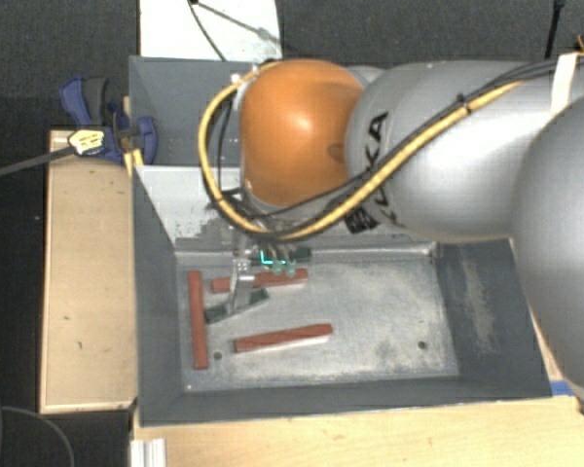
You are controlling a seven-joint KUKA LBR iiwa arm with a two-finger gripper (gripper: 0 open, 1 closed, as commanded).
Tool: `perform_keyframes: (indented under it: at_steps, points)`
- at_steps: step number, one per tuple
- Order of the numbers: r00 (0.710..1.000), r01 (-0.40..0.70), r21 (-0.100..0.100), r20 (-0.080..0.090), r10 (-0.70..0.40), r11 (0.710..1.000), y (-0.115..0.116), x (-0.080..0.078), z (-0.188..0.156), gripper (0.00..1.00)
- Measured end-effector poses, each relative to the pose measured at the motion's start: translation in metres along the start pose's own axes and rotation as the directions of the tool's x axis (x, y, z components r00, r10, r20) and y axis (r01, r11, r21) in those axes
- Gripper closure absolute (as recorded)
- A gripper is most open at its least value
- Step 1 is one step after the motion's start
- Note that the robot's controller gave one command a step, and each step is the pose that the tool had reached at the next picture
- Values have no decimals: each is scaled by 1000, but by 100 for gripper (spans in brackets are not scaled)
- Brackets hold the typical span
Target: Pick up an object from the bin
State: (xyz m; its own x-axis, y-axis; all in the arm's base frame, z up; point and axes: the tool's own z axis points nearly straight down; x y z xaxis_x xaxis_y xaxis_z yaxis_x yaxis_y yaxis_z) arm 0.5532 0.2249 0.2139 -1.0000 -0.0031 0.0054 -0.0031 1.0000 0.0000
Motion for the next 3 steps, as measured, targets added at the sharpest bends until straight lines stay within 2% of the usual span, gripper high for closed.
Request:
perform_keyframes:
  at_steps: [1, 2, 3]
  points:
    - [987, -163, 4, 1, 163, 987, -89, 8, 73, 0]
    - [962, -273, -3, 5, 273, 962, -44, -39, 145, 0]
    - [961, -278, -6, 12, 278, 961, -45, -41, 141, 100]
